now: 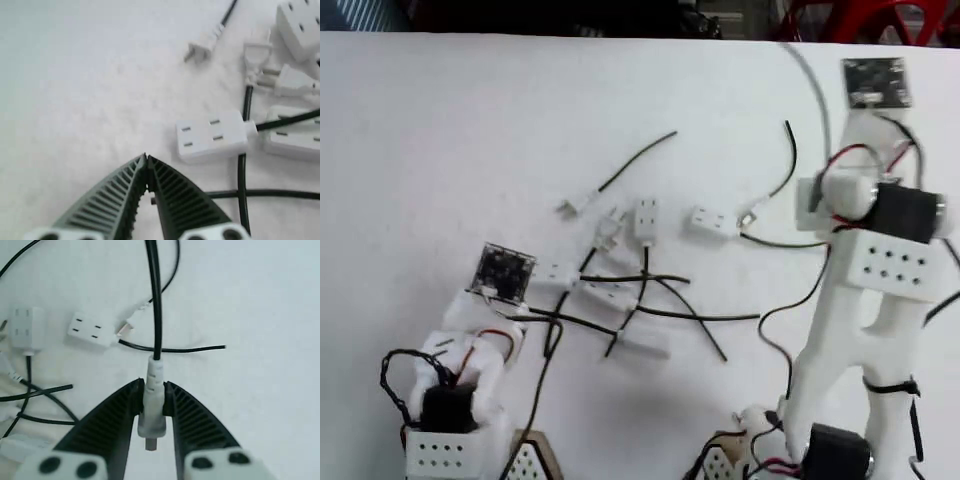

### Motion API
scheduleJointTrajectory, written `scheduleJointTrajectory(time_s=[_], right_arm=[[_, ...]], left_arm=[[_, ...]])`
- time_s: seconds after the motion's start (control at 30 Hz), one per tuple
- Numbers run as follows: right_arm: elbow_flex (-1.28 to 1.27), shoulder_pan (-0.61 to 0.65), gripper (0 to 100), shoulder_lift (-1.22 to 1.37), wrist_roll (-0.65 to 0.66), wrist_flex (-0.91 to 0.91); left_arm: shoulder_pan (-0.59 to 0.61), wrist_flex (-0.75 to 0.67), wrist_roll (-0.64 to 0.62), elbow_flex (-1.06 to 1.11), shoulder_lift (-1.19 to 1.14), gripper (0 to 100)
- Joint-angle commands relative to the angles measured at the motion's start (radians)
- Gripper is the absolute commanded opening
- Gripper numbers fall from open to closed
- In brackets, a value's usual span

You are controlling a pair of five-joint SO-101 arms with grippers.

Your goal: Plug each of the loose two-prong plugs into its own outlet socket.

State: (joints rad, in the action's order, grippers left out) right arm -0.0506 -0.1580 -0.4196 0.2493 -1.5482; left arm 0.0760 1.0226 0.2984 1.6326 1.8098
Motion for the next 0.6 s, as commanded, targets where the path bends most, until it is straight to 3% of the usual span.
scheduleJointTrajectory(time_s=[0.0, 0.07, 0.3, 0.43, 0.57], right_arm=[[-0.058, 0.134, 1.7, -0.130, -0.051, 0.027], [-0.104, 0.217, 1.7, -0.206, -0.078, 0.054], [-0.434, 0.479, 1.7, -0.447, -0.184, 0.348], [-0.631, 0.599, 1.7, -0.581, -0.187, 0.498], [-0.807, 0.748, 1.7, -0.690, -0.210, 0.648]], left_arm=[[0.015, -0.081, -0.015, -0.124, 0.015, 2], [0.012, -0.121, -0.032, -0.166, 0.015, 2], [0.008, -0.351, -0.288, -0.190, 0.015, 6], [0.008, -0.405, -0.354, -0.186, 0.012, 13], [0.008, -0.485, -0.381, -0.129, 0.012, 14]])
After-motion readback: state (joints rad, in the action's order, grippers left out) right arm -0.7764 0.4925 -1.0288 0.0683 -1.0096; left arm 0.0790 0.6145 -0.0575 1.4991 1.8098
